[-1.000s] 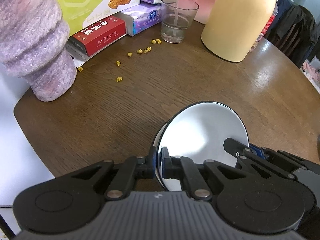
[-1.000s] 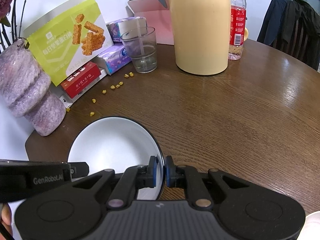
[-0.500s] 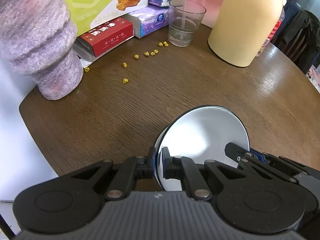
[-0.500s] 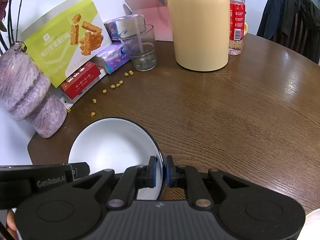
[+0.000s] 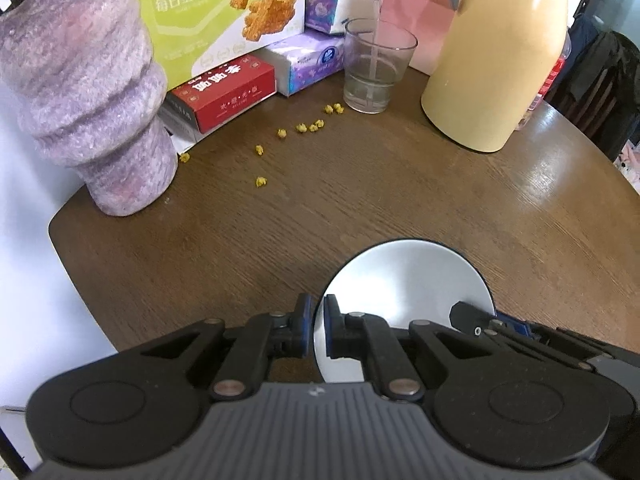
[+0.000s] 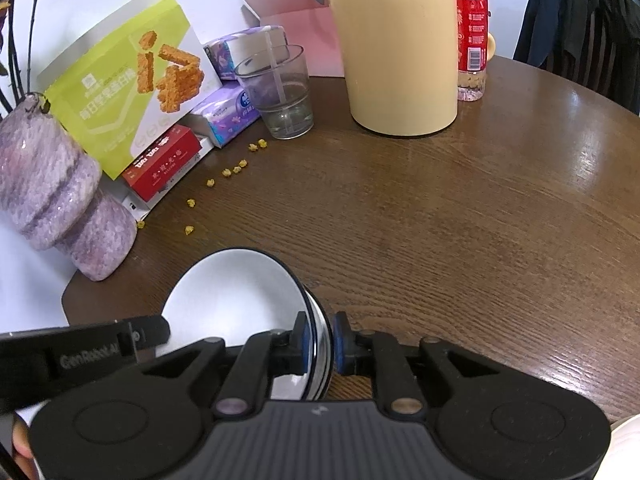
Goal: Organize plates and bowls
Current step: 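Lower the held white bowls toward the plates beside the purple vase with both grippers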
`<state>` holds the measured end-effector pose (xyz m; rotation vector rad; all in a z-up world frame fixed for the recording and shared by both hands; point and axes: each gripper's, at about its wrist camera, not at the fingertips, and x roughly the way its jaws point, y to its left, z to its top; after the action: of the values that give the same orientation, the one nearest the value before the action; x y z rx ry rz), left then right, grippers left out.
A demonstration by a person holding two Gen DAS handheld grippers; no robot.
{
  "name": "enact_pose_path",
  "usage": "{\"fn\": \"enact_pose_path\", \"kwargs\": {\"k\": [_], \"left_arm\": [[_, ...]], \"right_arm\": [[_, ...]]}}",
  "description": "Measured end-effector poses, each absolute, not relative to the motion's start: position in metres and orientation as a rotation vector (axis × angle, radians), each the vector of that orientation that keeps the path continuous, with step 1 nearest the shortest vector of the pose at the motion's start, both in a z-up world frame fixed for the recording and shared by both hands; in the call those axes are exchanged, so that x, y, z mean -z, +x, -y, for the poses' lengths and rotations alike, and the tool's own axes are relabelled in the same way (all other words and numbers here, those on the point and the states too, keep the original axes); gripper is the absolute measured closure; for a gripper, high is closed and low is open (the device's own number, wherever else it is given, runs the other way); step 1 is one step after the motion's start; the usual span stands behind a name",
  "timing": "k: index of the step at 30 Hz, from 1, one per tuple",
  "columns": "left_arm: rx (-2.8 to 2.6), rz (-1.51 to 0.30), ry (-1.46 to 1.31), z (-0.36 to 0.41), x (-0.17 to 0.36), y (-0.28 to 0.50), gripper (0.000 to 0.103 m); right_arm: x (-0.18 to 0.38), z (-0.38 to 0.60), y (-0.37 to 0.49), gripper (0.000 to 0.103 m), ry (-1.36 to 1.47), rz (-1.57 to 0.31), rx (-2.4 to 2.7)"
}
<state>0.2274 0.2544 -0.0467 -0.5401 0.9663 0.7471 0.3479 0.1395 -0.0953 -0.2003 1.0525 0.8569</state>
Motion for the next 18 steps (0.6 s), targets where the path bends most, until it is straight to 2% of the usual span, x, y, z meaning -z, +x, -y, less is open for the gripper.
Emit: {"fn": "enact_pose_path", "kwargs": {"k": [13, 16, 18], "left_arm": [[-0.733, -0.973, -0.547, -0.258, 0.052, 0.229, 0.096], [-0.722, -0.981, -0.566, -0.26, 0.056, 0.23, 0.095], [-0.72, -0.983, -0.57, -0.261, 0.057, 0.23, 0.096]], "right_arm": [[0.081, -0.125, 0.345, 0.086, -0.157, -1.021, -0.885], [0.078, -0.124, 0.343, 0.096, -0.153, -1.019, -0.906], [0.078, -0.124, 0.342, 0.096, -0.153, -1.016, -0.906]]}}
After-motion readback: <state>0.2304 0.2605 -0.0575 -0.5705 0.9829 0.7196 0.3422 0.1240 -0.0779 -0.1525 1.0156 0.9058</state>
